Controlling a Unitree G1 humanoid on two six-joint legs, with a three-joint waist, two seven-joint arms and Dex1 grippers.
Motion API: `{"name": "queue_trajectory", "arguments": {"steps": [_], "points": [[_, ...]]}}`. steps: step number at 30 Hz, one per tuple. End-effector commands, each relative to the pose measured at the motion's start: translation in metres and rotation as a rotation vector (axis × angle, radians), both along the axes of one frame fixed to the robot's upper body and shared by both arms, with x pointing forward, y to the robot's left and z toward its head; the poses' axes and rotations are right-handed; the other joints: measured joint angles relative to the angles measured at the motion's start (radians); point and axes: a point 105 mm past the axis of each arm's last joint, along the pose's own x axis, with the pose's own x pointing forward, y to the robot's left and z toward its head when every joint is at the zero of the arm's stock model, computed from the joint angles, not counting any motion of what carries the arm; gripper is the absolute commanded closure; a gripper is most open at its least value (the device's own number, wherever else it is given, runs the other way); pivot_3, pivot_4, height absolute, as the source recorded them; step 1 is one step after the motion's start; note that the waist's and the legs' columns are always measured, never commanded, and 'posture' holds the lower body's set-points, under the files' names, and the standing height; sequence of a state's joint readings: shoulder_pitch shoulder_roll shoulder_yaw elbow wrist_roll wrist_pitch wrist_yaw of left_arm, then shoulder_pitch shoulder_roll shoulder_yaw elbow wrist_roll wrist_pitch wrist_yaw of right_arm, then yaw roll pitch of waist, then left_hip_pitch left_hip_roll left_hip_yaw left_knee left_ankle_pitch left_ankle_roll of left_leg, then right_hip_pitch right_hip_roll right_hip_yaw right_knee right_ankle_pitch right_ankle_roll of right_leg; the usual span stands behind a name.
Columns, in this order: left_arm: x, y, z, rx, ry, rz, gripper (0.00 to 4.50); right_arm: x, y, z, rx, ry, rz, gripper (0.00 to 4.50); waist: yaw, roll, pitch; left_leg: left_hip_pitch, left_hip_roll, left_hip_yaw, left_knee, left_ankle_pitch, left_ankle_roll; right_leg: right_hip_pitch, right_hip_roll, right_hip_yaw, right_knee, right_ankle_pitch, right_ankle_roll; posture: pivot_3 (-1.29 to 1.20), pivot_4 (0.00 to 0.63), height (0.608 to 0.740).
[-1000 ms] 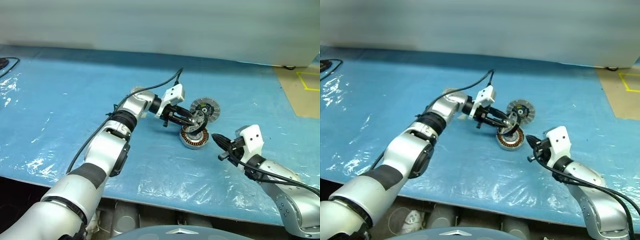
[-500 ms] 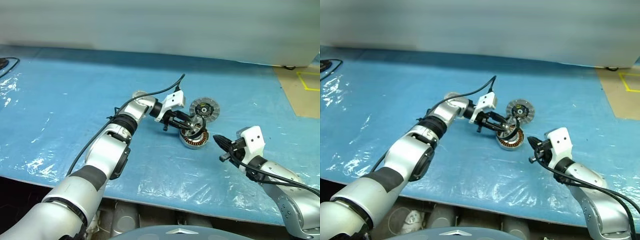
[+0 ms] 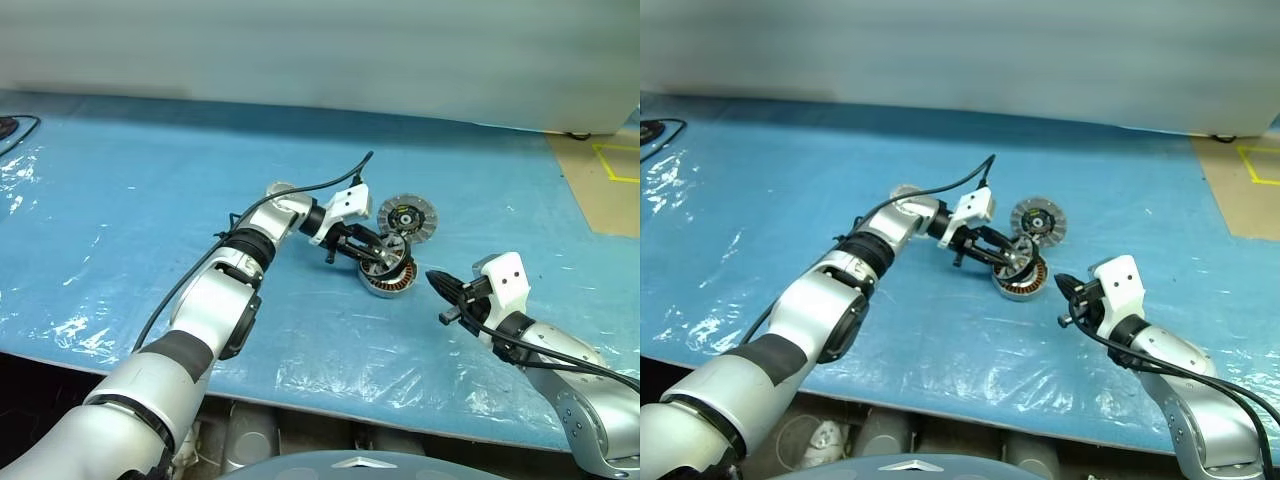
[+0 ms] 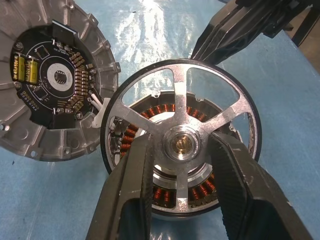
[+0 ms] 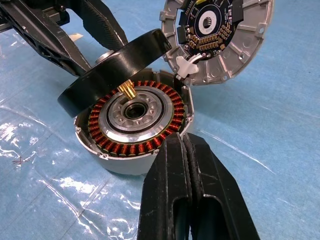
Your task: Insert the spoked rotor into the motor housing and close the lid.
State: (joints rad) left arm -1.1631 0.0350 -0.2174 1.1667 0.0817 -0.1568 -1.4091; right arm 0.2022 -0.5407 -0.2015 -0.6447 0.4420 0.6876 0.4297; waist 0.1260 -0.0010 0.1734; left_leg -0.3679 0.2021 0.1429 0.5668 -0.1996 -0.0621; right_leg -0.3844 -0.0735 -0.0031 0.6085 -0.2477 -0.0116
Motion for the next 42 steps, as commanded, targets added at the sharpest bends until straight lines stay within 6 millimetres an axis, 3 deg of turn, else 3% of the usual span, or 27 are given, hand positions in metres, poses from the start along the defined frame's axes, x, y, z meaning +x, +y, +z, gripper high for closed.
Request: {"name": "queue_trajectory", "arguments": {"steps": [1, 9, 17, 22, 26, 34, 42], "points": [[-0.003, 0.002, -0.009, 0.065, -0.021, -0.022, 3.14, -0.002, 0.006, 0.016, -0.019, -0.07, 0.028, 4.5, 0.0, 0.0, 0.0, 0.0, 0.0, 0.0, 0.0, 0.0, 0.0, 0.0, 0.0, 0.0, 0.0, 0.0, 0.0, 0.0, 0.15, 0.74], [-0.004, 0.008, -0.02, 0.166, -0.036, -0.046, 3.14, 0.0, 0.006, 0.017, -0.02, -0.075, 0.026, 4.5, 0.0, 0.0, 0.0, 0.001, 0.0, 0.0, 0.0, 0.0, 0.0, 0.001, 0.0, 0.0, 0.0, 0.0, 0.0, 0.0, 0.15, 0.74], [0.003, -0.007, 0.005, 0.053, -0.086, -0.005, 0.48, 0.001, 0.007, 0.017, -0.019, -0.081, 0.021, 4.5, -0.001, 0.0, 0.0, 0.0, 0.0, 0.0, 0.0, 0.0, 0.0, 0.0, 0.0, 0.0, 0.0, 0.0, 0.0, 0.0, 0.15, 0.74], [0.003, -0.009, 0.031, -0.085, -0.01, -0.001, 0.48, 0.001, 0.006, 0.015, -0.018, -0.079, 0.018, 4.5, -0.001, 0.0, 0.0, 0.0, 0.0, 0.0, 0.0, 0.0, 0.0, 0.0, 0.0, 0.0, 0.0, 0.0, 0.0, 0.0, 0.15, 0.74], [0.001, -0.004, 0.037, -0.154, 0.097, 0.006, 1.42, 0.001, 0.006, 0.015, -0.019, -0.077, 0.018, 4.5, -0.001, 0.0, 0.0, 0.0, 0.0, 0.0, 0.0, 0.0, 0.0, 0.0, 0.0, 0.0, 0.0, 0.0, 0.0, 0.0, 0.15, 0.74], [-0.007, -0.007, 0.012, -0.22, 0.149, 0.08, 4.31, 0.003, 0.007, 0.018, -0.022, -0.086, 0.024, 4.5, -0.002, 0.0, 0.0, -0.001, 0.0, 0.0, 0.0, 0.0, 0.0, 0.0, 0.0, 0.0, 0.0, 0.0, 0.0, 0.0, 0.15, 0.74], [-0.019, -0.032, -0.008, -0.243, 0.077, 0.157, 4.43, 0.0, 0.008, 0.016, -0.029, -0.074, 0.034, 4.5, -0.001, 0.0, 0.0, -0.002, 0.001, 0.0, 0.0, 0.0, 0.001, -0.001, 0.0, 0.0, 0.0, 0.0, 0.0, 0.0, 0.15, 0.74]]}}
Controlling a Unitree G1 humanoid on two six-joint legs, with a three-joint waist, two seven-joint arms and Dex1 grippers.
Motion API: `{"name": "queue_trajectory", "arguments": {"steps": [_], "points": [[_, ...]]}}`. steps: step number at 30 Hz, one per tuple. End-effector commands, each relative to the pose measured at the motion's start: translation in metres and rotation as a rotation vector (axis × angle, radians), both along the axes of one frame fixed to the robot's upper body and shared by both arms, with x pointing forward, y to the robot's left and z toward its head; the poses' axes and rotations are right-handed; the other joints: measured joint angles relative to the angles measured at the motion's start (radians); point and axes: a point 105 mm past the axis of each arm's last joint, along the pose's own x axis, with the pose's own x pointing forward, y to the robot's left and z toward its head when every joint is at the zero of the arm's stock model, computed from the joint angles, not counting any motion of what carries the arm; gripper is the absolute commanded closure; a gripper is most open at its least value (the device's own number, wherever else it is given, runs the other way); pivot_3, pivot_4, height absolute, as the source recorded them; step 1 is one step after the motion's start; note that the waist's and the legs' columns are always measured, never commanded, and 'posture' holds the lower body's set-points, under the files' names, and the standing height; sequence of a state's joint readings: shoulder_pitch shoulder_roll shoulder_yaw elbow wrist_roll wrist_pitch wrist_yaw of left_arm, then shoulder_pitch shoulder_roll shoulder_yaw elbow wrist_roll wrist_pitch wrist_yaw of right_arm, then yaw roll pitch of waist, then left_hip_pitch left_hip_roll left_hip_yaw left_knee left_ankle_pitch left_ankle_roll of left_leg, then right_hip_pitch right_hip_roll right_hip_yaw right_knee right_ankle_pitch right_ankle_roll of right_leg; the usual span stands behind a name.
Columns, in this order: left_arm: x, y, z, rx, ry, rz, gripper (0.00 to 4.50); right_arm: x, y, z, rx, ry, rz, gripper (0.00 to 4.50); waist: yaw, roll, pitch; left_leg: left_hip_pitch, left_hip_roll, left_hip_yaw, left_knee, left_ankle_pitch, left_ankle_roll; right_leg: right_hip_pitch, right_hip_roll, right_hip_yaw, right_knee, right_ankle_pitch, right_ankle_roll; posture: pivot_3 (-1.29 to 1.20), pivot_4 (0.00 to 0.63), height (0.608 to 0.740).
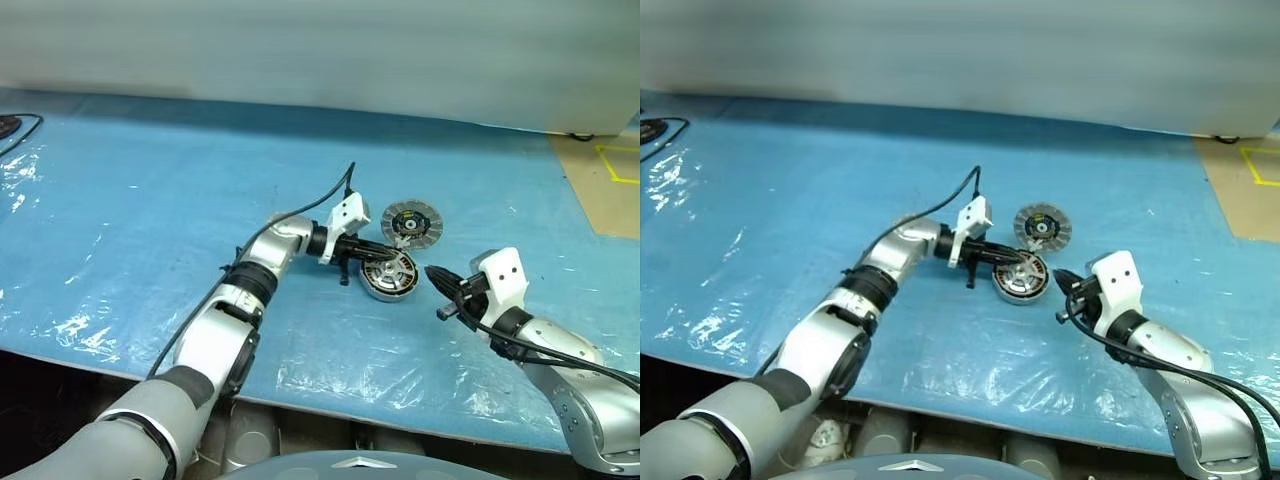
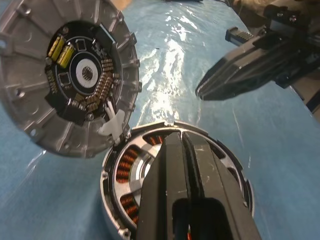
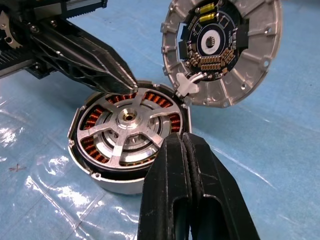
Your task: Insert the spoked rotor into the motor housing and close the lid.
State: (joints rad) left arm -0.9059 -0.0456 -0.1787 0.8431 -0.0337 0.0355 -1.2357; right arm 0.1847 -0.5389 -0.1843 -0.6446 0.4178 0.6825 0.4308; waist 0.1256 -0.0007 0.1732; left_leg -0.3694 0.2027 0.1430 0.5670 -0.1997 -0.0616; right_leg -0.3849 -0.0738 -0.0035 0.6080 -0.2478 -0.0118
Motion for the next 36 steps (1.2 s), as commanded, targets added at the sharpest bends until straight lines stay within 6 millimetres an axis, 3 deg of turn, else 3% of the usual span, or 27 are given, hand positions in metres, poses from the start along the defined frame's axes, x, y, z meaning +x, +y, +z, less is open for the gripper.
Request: {"name": "queue_trajectory", "arguments": {"steps": [1, 5, 10, 14, 19, 25, 30, 36], "points": [[-0.005, -0.011, -0.003, 0.044, -0.081, 0.004, 4.43, -0.002, 0.004, 0.015, -0.014, -0.06, 0.023, 4.5, -0.001, 0.0, 0.0, 0.0, 0.0, 0.0, 0.0, 0.0, 0.0, 0.0, 0.0, 0.0, 0.0, 0.0, 0.0, 0.0, 0.15, 0.74], [-0.007, -0.005, -0.048, 0.333, -0.166, 0.016, 4.43, -0.003, 0.004, 0.015, -0.019, -0.062, 0.022, 4.5, -0.003, 0.001, 0.0, 0.001, 0.0, 0.0, 0.0, 0.0, 0.0, 0.0, 0.0, 0.001, 0.0, 0.0, 0.0, 0.0, 0.15, 0.74], [-0.006, 0.006, -0.055, 0.374, -0.152, 0.016, 4.43, -0.004, 0.004, 0.014, -0.021, -0.06, 0.021, 4.5, -0.003, 0.001, -0.001, 0.009, 0.001, 0.001, -0.001, 0.0, 0.0, 0.01, 0.0, 0.001, -0.001, -0.001, 0.0, 0.0, 0.15, 0.74], [0.0, 0.004, -0.043, 0.294, -0.126, 0.062, 4.43, -0.003, 0.005, 0.014, -0.022, -0.06, 0.024, 4.5, -0.005, 0.001, -0.001, 0.018, 0.0, 0.004, -0.004, 0.0, 0.0, 0.016, 0.0, 0.005, -0.002, -0.004, -0.003, 0.0, 0.15, 0.74], [0.003, -0.003, 0.014, -0.069, -0.052, 0.097, 4.43, -0.001, 0.007, 0.018, -0.001, -0.072, 0.042, 4.5, -0.006, 0.001, -0.001, 0.017, -0.001, 0.004, -0.004, 0.0, 0.0, 0.012, 0.0, 0.006, -0.002, -0.004, -0.003, 0.0, 0.15, 0.74], [-0.008, 0.027, 0.038, -0.226, 0.087, 0.009, 4.43, 0.002, 0.012, 0.022, 0.047, -0.077, 0.075, 4.5, -0.005, 0.002, -0.001, 0.0, -0.001, 0.004, -0.004, 0.003, 0.004, -0.004, 0.0, 0.005, 0.001, -0.001, 0.001, 0.0, 0.15, 0.74], [-0.003, 0.051, 0.033, -0.205, 0.053, 0.055, 4.43, 0.012, 0.008, 0.025, 0.038, -0.083, 0.071, 4.5, -0.006, 0.002, -0.001, -0.002, -0.001, 0.003, -0.004, 0.003, 0.005, -0.007, 0.001, 0.004, 0.0, -0.001, 0.001, 0.0, 0.15, 0.74], [0.032, 0.068, 0.023, -0.152, -0.028, 0.265, 4.43, 0.015, 0.012, 0.027, 0.044, -0.076, 0.114, 4.5, -0.004, 0.002, -0.001, -0.002, -0.001, 0.003, -0.003, 0.002, 0.003, -0.005, 0.0, 0.004, 0.0, -0.001, 0.001, 0.0, 0.15, 0.74]]}}
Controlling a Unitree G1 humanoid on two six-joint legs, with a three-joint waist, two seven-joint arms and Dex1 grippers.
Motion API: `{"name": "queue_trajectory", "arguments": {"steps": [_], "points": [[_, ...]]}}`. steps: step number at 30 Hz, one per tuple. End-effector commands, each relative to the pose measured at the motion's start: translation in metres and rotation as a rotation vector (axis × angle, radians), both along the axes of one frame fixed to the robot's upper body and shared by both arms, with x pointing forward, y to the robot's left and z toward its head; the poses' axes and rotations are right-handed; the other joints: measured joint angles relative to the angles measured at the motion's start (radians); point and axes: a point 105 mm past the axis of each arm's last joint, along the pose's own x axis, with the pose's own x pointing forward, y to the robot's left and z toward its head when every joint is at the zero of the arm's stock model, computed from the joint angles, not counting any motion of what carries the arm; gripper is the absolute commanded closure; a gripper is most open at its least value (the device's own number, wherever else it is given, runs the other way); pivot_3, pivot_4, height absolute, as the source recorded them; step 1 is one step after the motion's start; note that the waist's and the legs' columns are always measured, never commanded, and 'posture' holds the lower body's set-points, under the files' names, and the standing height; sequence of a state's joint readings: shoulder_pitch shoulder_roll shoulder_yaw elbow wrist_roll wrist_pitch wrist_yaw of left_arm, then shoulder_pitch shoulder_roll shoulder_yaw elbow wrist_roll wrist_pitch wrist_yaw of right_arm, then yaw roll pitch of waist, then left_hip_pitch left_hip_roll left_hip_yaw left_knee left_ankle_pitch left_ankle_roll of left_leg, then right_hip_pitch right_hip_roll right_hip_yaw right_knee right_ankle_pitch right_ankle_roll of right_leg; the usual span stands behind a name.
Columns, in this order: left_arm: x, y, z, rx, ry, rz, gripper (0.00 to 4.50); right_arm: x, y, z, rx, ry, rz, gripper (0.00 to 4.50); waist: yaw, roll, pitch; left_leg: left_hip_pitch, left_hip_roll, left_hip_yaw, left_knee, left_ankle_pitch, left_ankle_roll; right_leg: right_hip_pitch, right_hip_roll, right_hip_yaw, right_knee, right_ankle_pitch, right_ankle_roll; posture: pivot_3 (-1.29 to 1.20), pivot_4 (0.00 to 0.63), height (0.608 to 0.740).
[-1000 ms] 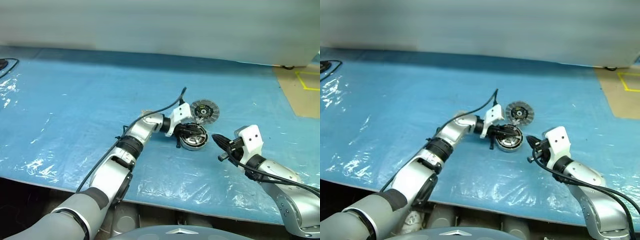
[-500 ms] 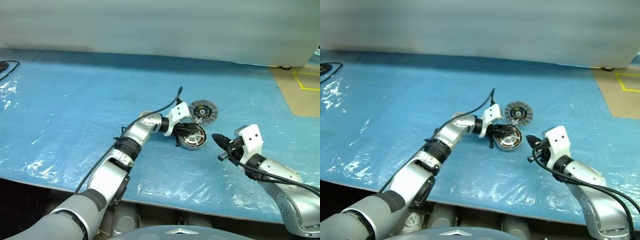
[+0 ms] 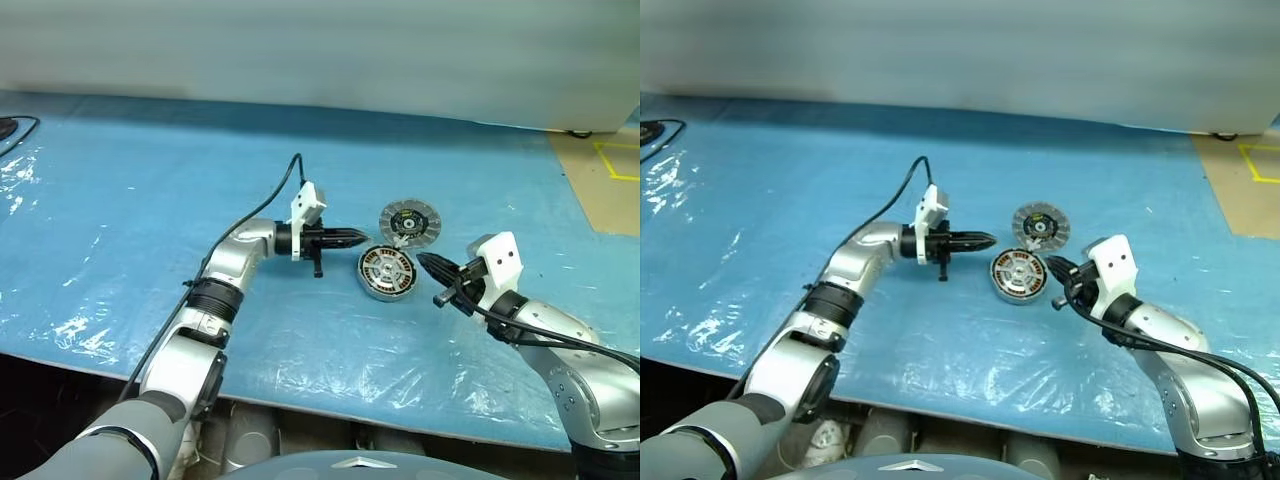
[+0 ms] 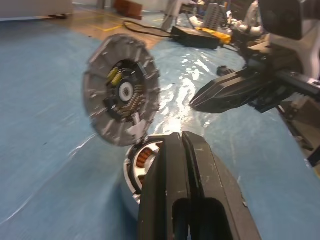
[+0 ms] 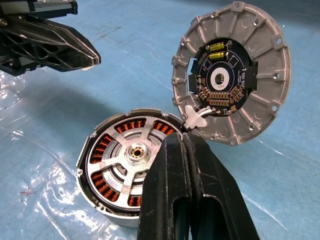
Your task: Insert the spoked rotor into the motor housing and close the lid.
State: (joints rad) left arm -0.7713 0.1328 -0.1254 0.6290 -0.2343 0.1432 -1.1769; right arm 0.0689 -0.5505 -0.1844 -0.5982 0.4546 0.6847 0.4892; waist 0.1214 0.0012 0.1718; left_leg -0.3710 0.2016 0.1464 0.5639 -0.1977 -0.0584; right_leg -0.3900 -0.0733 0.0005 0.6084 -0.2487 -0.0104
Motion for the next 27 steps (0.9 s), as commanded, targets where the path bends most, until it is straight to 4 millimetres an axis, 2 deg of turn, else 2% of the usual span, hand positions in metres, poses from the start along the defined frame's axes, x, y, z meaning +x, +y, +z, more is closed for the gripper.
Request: {"name": "queue_trajectory", "arguments": {"steps": [1, 4, 7, 12, 15, 19, 23, 27], "points": [[0.015, 0.003, 0.012, -0.008, -0.076, 0.065, 4.43, -0.001, 0.003, 0.008, 0.008, -0.019, 0.033, 4.5, 0.001, 0.0, 0.0, 0.0, 0.0, 0.0, 0.0, 0.0, 0.0, 0.0, 0.0, 0.0, 0.0, 0.0, 0.0, 0.0, 0.15, 0.74], [0.014, 0.0, 0.02, -0.041, -0.093, 0.021, 4.43, -0.004, -0.007, -0.002, -0.018, 0.032, 0.001, 4.5, 0.003, 0.0, 0.0, -0.001, 0.0, -0.001, 0.0, 0.0, 0.0, 0.0, 0.0, 0.0, 0.0, 0.0, 0.0, 0.0, 0.15, 0.74], [0.003, -0.005, 0.025, -0.088, -0.085, -0.062, 4.43, -0.005, -0.026, -0.017, -0.074, 0.087, -0.073, 4.5, 0.003, 0.0, 0.0, -0.001, 0.0, -0.001, 0.0, 0.0, 0.0, 0.0, 0.0, -0.001, -0.001, 0.0, 0.0, 0.0, 0.15, 0.74], [-0.013, 0.001, 0.022, -0.12, -0.062, -0.158, 4.43, 0.004, -0.049, -0.018, -0.103, 0.059, -0.168, 4.5, -0.005, 0.0, 0.0, 0.0, 0.0, -0.001, 0.0, 0.0, 0.0, 0.0, 0.0, 0.0, 0.001, 0.0, 0.0, 0.0, 0.15, 0.74], [-0.021, 0.006, 0.017, -0.093, -0.054, -0.208, 4.43, 0.019, -0.055, -0.014, -0.111, 0.013, -0.206, 4.5, -0.014, 0.0, 0.0, 0.001, 0.0, -0.001, 0.0, 0.0, 0.0, 0.0, 0.0, 0.0, 0.003, 0.0, 0.0, 0.0, 0.15, 0.74], [-0.023, 0.01, 0.015, -0.086, -0.048, -0.211, 4.43, 0.05, -0.056, 0.0, -0.097, -0.086, -0.248, 4.5, -0.026, 0.0, 0.0, 0.001, 0.0, 0.0, 0.002, 0.001, 0.002, 0.0, 0.0, 0.001, 0.004, 0.0, 0.0, 0.0, 0.15, 0.74], [-0.025, 0.01, 0.012, -0.08, -0.049, -0.207, 4.43, 0.081, -0.048, 0.016, -0.091, -0.186, -0.256, 4.5, -0.028, 0.0, 0.0, 0.001, 0.0, 0.0, 0.004, 0.002, 0.003, -0.001, 0.0, 0.001, 0.008, 0.0, -0.001, 0.0, 0.15, 0.74], [-0.026, 0.011, 0.007, -0.074, -0.052, -0.195, 4.43, 0.102, -0.036, 0.019, -0.063, -0.19, -0.19, 4.5, -0.028, 0.0, 0.0, -0.001, 0.0, 0.0, 0.004, 0.004, 0.006, -0.003, 0.0, 0.0, 0.01, -0.001, -0.002, 0.0, 0.15, 0.74]]}}
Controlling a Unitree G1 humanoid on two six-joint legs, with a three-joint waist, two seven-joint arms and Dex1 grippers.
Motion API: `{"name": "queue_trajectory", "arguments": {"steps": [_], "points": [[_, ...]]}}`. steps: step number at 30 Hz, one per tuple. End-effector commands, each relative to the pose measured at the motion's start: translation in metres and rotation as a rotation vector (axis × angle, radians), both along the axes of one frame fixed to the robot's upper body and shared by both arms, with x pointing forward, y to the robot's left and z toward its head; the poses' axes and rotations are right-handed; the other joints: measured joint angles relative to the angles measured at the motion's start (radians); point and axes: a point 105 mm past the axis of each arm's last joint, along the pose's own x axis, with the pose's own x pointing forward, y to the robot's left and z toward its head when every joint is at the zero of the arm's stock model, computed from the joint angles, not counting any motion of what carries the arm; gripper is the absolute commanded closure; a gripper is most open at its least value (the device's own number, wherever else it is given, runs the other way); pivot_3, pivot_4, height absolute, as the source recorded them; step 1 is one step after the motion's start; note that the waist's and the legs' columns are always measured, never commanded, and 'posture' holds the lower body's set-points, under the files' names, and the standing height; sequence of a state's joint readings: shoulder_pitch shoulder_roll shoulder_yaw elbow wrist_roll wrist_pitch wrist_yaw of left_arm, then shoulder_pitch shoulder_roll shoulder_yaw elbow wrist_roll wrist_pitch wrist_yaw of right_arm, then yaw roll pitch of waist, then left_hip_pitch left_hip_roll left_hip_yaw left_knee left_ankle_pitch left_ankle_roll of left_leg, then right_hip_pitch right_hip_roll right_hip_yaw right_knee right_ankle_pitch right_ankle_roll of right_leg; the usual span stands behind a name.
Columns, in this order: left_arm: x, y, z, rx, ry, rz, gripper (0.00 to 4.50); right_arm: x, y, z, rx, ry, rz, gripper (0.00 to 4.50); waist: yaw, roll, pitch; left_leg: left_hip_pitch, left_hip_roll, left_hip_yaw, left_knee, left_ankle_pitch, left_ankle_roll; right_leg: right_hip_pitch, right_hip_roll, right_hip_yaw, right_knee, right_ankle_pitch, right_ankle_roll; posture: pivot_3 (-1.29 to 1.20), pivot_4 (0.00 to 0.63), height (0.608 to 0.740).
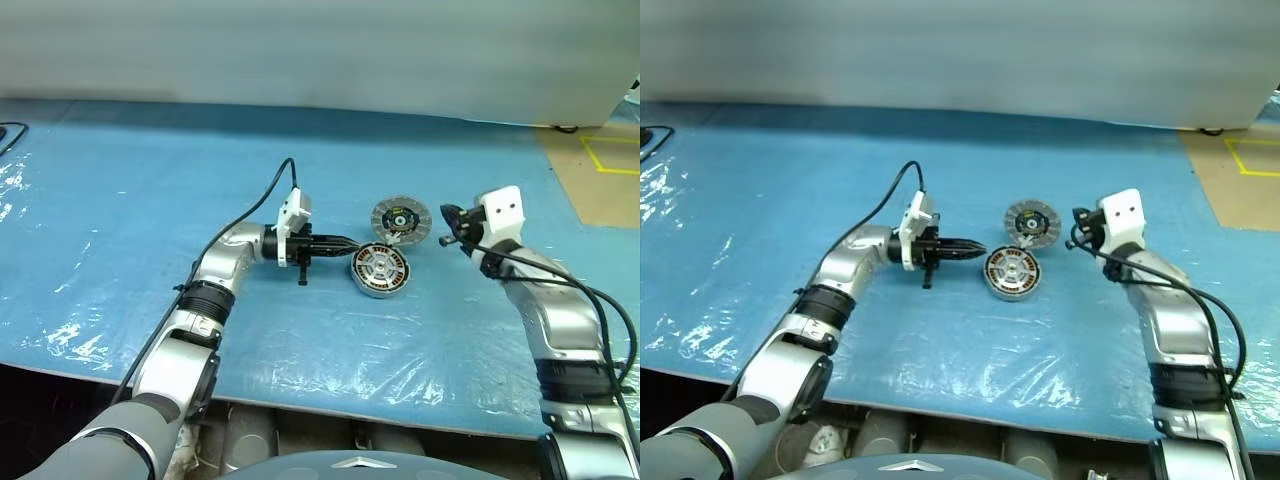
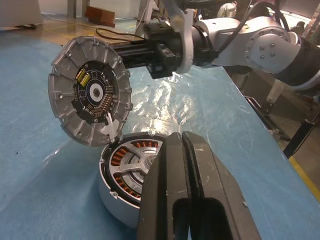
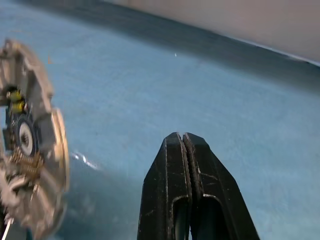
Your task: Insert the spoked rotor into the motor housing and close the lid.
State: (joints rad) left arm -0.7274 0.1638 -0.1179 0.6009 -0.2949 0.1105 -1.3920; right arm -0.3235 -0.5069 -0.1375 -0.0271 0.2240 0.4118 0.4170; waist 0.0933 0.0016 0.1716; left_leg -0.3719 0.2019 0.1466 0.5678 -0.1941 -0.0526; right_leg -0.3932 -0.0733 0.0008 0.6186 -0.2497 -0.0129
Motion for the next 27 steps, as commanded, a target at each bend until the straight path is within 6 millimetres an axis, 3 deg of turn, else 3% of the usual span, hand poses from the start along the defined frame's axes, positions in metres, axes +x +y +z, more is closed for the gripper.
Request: {"name": "queue_trajectory", "arguments": {"steps": [1, 6, 11, 18, 21, 23, 27], "points": [[-0.002, 0.0, 0.006, -0.018, -0.041, 0.0, 4.43, 0.012, 0.011, 0.008, 0.023, -0.025, 0.074, 4.5, 0.0, 0.0, 0.0, -0.001, 0.0, 0.0, 0.0, 0.0, 0.0, 0.0, 0.0, 0.0, 0.0, 0.0, 0.0, 0.0, 0.15, 0.74], [-0.005, 0.004, 0.0, -0.012, -0.035, 0.011, 4.43, 0.012, 0.032, 0.019, 0.178, 0.006, 0.275, 4.5, 0.002, 0.0, 0.0, -0.008, 0.001, 0.0, 0.005, 0.001, 0.002, -0.007, 0.0, -0.001, 0.005, 0.0, 0.0, 0.0, 0.15, 0.74], [-0.006, 0.006, -0.003, -0.007, -0.031, 0.019, 4.43, 0.0, 0.035, 0.024, 0.218, 0.056, 0.395, 4.5, 0.004, 0.0, 0.0, -0.01, 0.003, 0.0, 0.008, 0.002, 0.005, -0.008, 0.0, -0.002, 0.006, 0.001, -0.002, 0.0, 0.15, 0.74], [-0.007, 0.008, -0.002, -0.007, -0.016, 0.006, 4.43, -0.039, 0.064, 0.021, 0.167, 0.192, 0.605, 4.5, 0.005, 0.0, 0.0, -0.01, 0.004, 0.001, 0.009, 0.004, 0.007, -0.008, 0.0, -0.002, 0.006, -0.001, -0.006, 0.0, 0.15, 0.74], [-0.002, 0.017, 0.002, -0.007, 0.002, 0.014, 4.43, -0.055, 0.091, 0.026, 0.152, 0.194, 0.685, 4.5, 0.002, 0.0, 0.0, -0.009, 0.004, 0.001, 0.008, 0.004, 0.007, -0.009, 0.001, -0.002, 0.006, 0.0, -0.006, 0.0, 0.15, 0.74], [0.003, 0.023, 0.001, 0.01, -0.001, 0.038, 4.43, -0.059, 0.106, 0.021, 0.133, 0.198, 0.698, 4.5, 0.003, 0.0, 0.0, -0.009, 0.004, 0.001, 0.008, 0.004, 0.007, -0.009, 0.001, -0.002, 0.007, 0.0, -0.006, 0.0, 0.15, 0.74], [0.008, 0.03, 0.003, 0.03, -0.009, 0.048, 4.43, -0.063, 0.124, -0.008, 0.041, 0.248, 0.696, 4.5, 0.004, 0.0, 0.0, -0.009, 0.003, 0.001, 0.008, 0.004, 0.007, -0.008, 0.0, -0.002, 0.006, -0.001, -0.006, 0.0, 0.15, 0.74]]}}
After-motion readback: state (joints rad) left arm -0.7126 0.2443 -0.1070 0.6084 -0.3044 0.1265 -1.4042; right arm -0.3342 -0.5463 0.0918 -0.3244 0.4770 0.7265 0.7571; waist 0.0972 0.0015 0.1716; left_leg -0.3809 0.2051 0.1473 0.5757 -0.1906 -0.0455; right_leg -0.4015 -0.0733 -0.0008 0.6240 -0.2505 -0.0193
